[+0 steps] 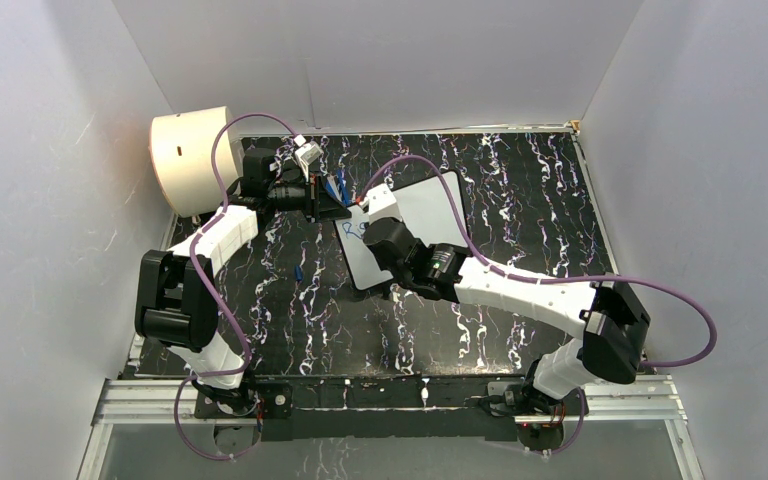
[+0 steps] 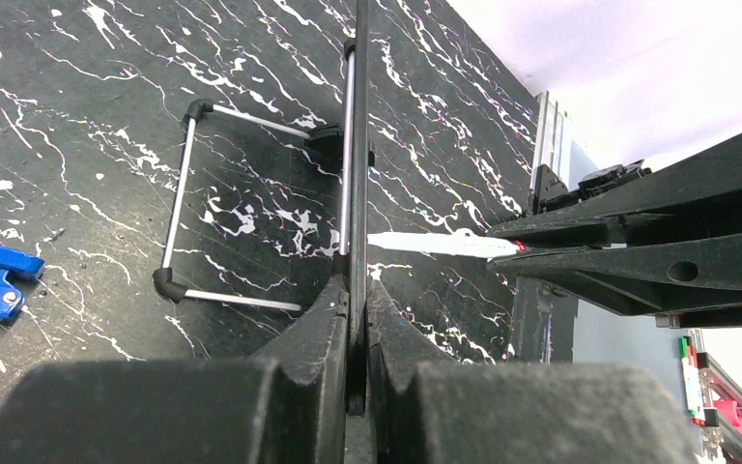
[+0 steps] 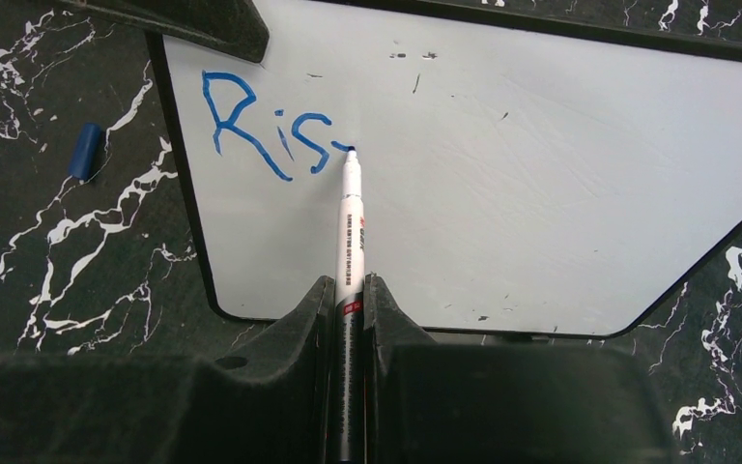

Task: Write a sentence on the whiteboard

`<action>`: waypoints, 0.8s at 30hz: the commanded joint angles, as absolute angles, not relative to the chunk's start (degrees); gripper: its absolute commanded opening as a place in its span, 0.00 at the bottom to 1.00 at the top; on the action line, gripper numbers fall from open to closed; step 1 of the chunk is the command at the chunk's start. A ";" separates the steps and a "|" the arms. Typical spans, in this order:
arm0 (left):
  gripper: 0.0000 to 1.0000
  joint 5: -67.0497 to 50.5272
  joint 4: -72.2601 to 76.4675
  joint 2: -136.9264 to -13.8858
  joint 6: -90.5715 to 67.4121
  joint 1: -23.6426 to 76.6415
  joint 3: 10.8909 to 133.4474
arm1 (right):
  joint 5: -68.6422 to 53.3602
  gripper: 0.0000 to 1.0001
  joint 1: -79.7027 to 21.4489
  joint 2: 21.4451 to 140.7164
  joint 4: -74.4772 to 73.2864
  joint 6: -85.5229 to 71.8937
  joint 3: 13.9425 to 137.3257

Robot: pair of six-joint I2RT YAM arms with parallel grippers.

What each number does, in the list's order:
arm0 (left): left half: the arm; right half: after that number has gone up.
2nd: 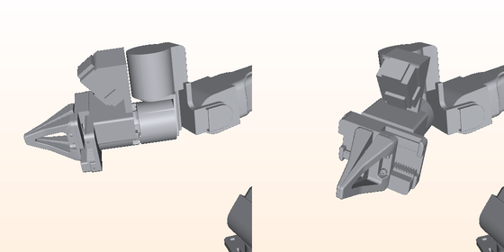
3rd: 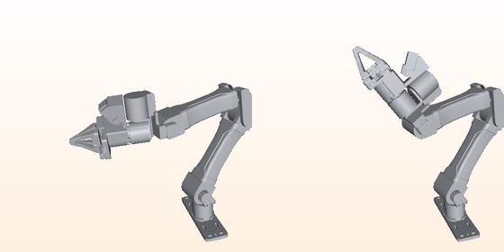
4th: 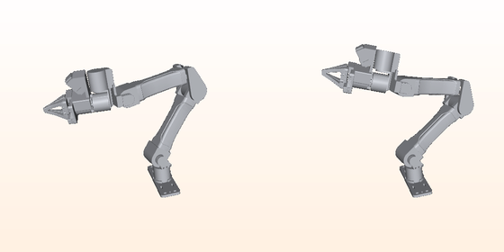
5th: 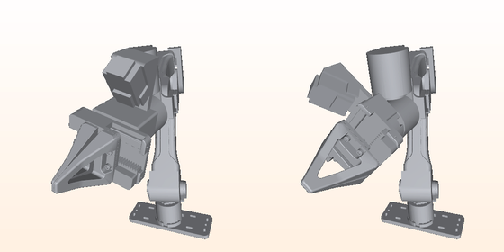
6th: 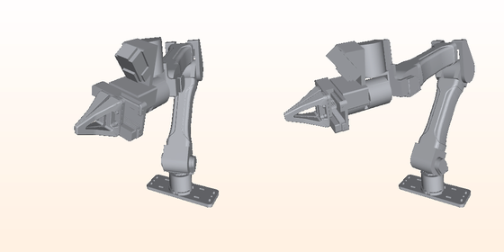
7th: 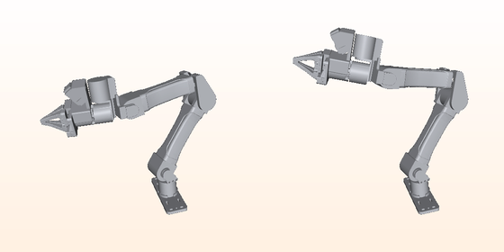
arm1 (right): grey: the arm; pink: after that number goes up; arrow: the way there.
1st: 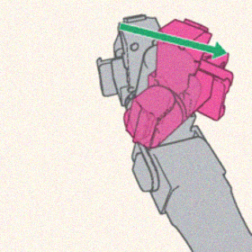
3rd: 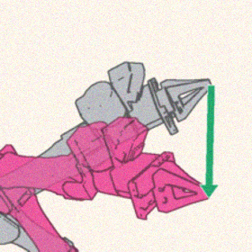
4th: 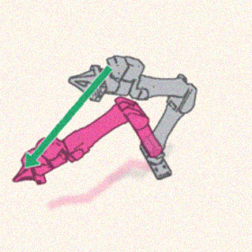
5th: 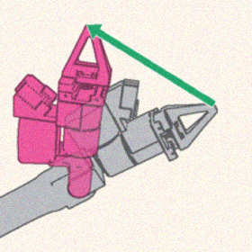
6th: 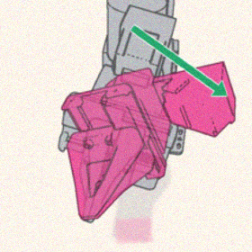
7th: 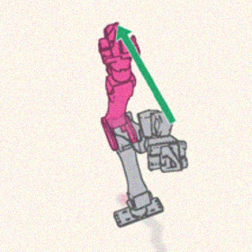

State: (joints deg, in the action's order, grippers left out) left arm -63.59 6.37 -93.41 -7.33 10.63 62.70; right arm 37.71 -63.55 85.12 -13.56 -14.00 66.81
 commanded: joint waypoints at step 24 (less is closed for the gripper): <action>0.00 -64.95 5.71 -90.42 -7.36 10.89 63.10 | 39.91 0.00 -62.66 84.37 -6.68 -12.32 67.27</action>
State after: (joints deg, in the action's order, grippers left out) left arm -63.42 6.37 -93.41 -7.42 10.63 62.70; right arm 39.64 -63.33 85.12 -11.53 -13.06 66.81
